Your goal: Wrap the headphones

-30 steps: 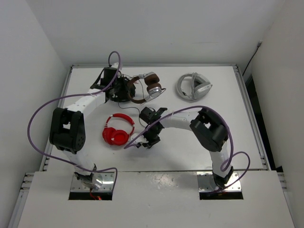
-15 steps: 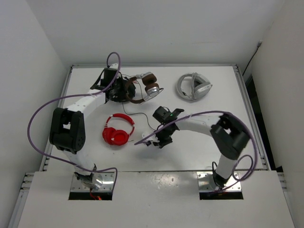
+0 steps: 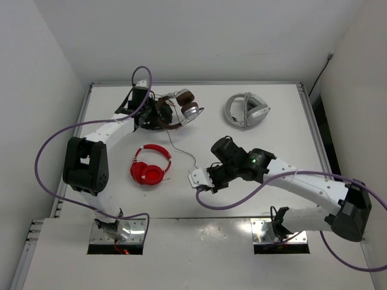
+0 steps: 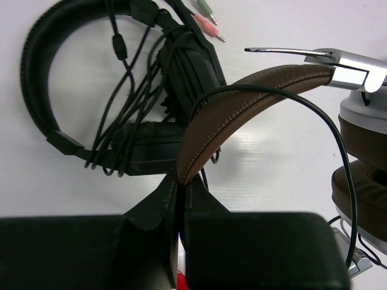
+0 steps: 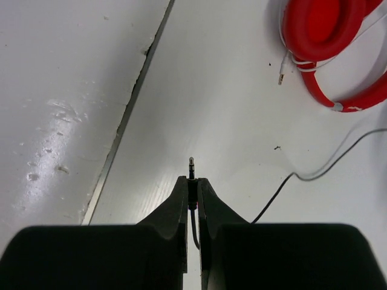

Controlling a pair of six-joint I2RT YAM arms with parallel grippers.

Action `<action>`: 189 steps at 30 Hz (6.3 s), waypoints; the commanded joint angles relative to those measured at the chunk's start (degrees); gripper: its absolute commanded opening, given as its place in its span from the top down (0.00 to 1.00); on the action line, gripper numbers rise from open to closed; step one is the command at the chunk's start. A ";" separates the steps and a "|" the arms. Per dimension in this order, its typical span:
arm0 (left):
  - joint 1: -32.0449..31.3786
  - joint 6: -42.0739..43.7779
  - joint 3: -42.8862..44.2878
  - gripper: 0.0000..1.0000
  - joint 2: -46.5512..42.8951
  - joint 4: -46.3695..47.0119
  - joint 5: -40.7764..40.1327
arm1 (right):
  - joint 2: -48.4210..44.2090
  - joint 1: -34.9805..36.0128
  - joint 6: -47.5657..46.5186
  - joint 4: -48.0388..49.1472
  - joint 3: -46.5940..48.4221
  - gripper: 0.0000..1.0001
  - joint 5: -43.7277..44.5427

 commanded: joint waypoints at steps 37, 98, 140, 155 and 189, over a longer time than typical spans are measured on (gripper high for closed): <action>8.09 13.31 1.84 1.00 -3.38 -0.57 9.08 | -18.18 -17.68 -0.20 -12.53 -8.00 1.00 1.20; -9.74 34.84 -20.47 1.00 -11.73 22.02 10.99 | -1.40 -35.58 44.56 36.41 23.88 1.00 3.25; -21.44 63.23 -32.17 1.00 -20.43 36.16 9.85 | 29.37 -47.12 90.92 47.76 41.30 1.00 -17.17; -21.96 77.12 -39.64 1.00 -24.21 48.73 15.74 | 37.55 -47.74 99.02 48.20 45.16 1.00 -19.89; -14.85 29.96 -11.73 1.00 -25.09 33.66 -5.26 | 35.17 -57.32 102.97 53.11 21.89 1.00 -22.09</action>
